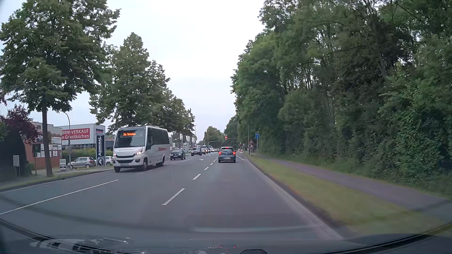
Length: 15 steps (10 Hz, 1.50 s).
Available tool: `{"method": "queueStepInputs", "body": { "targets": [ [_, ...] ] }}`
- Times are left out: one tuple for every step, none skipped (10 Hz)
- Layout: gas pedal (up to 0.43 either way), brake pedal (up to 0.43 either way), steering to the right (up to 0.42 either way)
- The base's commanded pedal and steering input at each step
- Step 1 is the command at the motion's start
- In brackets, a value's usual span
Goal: Follow the waypoints while adhering to traffic rules and regulations
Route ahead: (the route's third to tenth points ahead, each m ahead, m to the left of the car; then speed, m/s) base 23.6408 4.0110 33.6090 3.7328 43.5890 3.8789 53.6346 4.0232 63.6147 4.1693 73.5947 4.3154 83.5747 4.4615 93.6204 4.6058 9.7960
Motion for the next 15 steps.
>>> {"method": "queueStepInputs", "body": {
  "targets": [
    [0.130,0.000,-0.003],
    [0.130,0.000,-0.003],
    [0.130,0.000,-0.003],
    [0.130,0.000,-0.003],
    [0.130,0.000,-0.003],
    [0.130,0.000,-0.003],
    [0.130,0.000,-0.003],
    [0.130,0.000,-0.003],
    [0.130,0.000,-0.003],
    [0.130,0.000,-0.003],
    [0.130,0.000,-0.003],
    [0.130,0.000,-0.003],
    [0.130,0.000,-0.003],
    [0.130,0.000,-0.003],
    [0.130,0.000,-0.003]
  ]
}}
